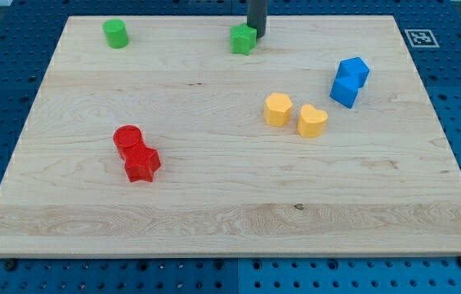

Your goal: Move the green star above the yellow hexagon

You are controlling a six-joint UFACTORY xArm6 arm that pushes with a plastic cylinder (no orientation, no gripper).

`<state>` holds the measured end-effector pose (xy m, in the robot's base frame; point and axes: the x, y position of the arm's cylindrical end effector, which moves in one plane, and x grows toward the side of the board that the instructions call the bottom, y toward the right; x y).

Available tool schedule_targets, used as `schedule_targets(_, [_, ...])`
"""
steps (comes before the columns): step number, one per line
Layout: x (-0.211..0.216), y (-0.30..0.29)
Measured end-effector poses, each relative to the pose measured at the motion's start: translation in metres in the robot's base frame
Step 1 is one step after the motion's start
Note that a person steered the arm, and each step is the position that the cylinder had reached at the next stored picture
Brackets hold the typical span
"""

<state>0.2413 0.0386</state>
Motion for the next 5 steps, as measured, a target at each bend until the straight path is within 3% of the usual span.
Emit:
schedule_targets(1, [-0.046, -0.027])
schedule_targets(5, [0.026, -0.023])
